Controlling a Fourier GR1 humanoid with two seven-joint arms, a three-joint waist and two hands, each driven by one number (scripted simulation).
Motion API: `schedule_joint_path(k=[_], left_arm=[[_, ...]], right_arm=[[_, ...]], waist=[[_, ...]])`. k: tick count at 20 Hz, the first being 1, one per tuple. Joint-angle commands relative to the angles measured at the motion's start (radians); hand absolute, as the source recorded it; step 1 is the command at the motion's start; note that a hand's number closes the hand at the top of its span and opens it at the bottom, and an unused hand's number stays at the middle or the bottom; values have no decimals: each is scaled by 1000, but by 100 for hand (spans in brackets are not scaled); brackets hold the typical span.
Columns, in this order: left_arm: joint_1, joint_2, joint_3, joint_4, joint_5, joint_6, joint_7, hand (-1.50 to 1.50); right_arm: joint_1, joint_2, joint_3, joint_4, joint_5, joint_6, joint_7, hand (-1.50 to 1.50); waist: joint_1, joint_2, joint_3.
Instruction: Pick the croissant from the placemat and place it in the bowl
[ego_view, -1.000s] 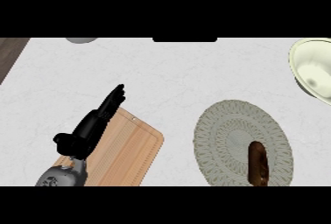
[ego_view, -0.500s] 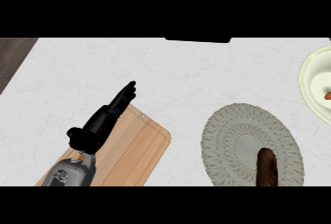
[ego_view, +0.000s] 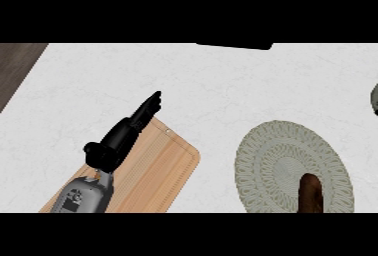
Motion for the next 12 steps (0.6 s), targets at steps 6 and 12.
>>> schedule_joint_path(k=[6, 12], left_arm=[[-7, -3, 4, 9, -12, 8, -4, 0], [-34, -2, 15, 17, 4, -5, 12, 0]], right_arm=[[-136, 61, 3, 160, -148, 225, -195, -150], [-221, 101, -35, 269, -313, 356, -21, -150]], waist=[[-8, -3, 1], [1, 6, 0]])
